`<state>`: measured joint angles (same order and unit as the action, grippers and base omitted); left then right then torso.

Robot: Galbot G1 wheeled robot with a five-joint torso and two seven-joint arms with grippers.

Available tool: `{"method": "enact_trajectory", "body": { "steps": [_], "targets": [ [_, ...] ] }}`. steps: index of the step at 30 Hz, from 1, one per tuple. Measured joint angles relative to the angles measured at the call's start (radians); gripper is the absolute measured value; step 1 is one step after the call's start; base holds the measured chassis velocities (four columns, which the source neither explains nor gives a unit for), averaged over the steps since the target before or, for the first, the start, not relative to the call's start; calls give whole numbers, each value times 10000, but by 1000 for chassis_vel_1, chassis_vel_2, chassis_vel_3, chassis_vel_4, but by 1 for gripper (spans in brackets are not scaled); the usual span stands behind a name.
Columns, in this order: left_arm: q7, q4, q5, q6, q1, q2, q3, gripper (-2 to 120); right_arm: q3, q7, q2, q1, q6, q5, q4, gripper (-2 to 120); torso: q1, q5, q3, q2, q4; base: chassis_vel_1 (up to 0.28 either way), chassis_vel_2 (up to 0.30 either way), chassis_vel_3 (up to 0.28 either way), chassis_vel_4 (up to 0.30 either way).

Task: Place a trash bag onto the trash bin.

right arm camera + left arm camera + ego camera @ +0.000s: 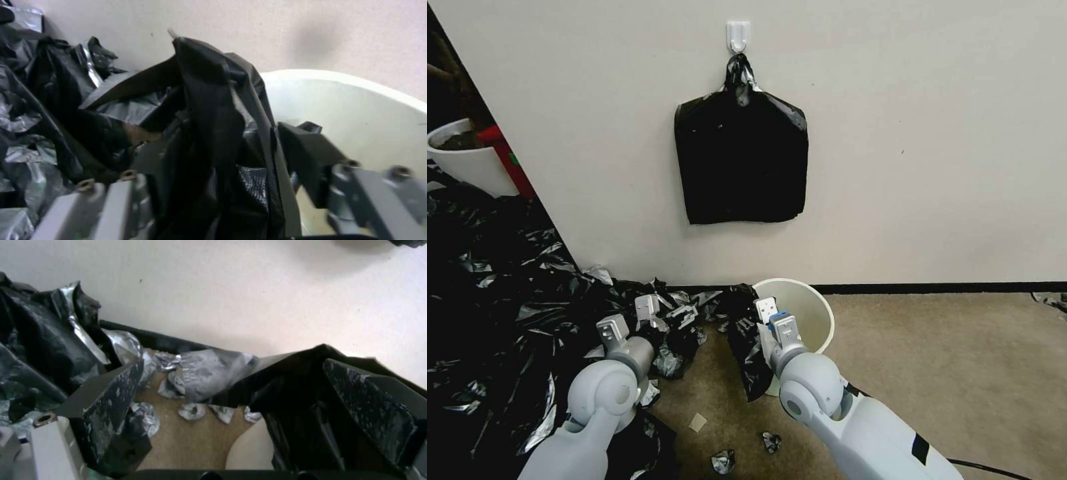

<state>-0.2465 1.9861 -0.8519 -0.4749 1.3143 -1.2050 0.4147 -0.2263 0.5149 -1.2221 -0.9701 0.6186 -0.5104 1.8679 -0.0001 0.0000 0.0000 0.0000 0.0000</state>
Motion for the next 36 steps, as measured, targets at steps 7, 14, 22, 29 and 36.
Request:
{"method": "enact_trajectory", "body": {
  "steps": [7, 14, 22, 29, 36],
  "targets": [
    [-36, 38, 19, 9, 44, -69, -77, 100, -52, 34, 97, -43, 161, 520, -30, 43, 1, 0, 0, 0, 0, 0, 0, 0, 0],
    [-52, -23, 115, 5, 71, -271, -410, 100, -31, 1, 190, -92, -157, 874, -67, 19, 0, 1, 0, 0, 0, 0, 0, 0, 0],
    [-85, -354, 94, -159, -290, -656, -958, 100, 97, -34, 299, -257, -519, 1043, -35, 0, 1, 2, 0, 0, -1, 0, 0, 0, 0],
    [-444, -942, 270, -354, -710, -1350, -1553, 100, 250, -17, 314, -435, -768, 1090, -15, 0, 1, 2, 0, 0, -1, 0, 0, 0, 0],
    [-824, -1640, 332, -671, -1044, -2021, -1736, 100, 292, -11, 251, -503, -848, 1233, 11, 0, 0, 1, 0, 0, -1, 0, 0, 0, 0]
  ]
}}
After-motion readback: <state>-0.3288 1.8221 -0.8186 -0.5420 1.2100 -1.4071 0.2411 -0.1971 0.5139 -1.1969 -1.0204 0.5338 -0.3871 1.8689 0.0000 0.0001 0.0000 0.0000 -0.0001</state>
